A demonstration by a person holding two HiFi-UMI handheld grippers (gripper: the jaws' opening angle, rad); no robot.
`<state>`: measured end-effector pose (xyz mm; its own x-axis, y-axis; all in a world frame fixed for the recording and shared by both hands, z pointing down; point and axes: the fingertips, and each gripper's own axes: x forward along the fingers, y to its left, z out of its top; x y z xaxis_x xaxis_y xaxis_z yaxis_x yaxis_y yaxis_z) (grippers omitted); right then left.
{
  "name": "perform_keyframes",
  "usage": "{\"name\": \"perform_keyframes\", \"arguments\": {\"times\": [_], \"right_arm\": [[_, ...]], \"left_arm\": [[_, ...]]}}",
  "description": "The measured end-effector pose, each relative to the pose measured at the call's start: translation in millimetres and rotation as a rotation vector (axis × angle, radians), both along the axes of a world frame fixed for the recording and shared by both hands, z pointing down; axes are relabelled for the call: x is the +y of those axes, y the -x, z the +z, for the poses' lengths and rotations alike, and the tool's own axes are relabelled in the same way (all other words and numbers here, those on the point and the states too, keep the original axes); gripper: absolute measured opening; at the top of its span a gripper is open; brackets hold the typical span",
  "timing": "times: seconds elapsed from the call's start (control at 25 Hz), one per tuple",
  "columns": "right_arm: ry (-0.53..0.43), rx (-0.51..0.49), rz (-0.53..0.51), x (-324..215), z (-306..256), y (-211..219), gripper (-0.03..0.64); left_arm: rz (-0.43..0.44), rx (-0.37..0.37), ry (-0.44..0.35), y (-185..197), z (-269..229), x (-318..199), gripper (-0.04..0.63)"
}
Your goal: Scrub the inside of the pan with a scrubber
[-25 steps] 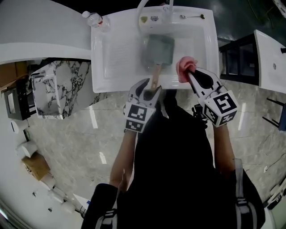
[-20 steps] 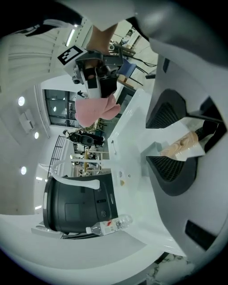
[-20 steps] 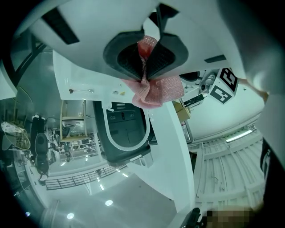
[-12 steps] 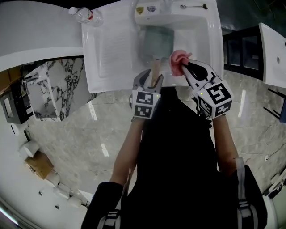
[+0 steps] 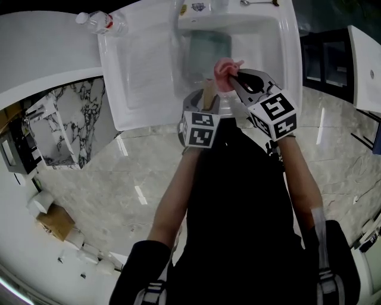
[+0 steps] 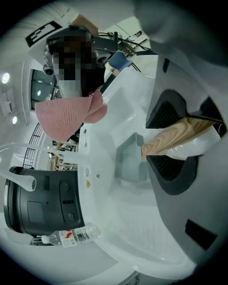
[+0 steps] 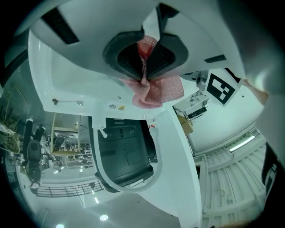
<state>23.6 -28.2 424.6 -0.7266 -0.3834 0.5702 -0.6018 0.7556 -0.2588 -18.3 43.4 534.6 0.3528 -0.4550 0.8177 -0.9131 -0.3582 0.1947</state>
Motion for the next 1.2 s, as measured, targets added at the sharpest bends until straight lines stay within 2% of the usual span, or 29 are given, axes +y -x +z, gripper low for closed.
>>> {"name": "perform_keyframes", "arguments": {"times": [0.28,0.76,0.88,1.0,1.2], "right_arm": [[0.023,0.058,-0.066,-21,49,28,0.043],[0.107,0.188,-0.279,-43,148,81,0.046],[0.117,0.23,-0.386,-44,170,92,0.046],[0.173,0.235,-0.52,-35,187,102,0.046],[0.242,0.223,-0.638,-32,205,116,0.041]], "left_arm": [[-0.004,0.016,0.032,-1,7,-2,0.195],[-0.013,-0.008,0.056,-1,8,-4,0.192],[-0.015,-0.011,0.055,-1,9,-4,0.193],[-0.011,-0.018,0.049,-3,9,-4,0.192],[-0.009,-0.016,0.054,-2,9,-4,0.193]]}}
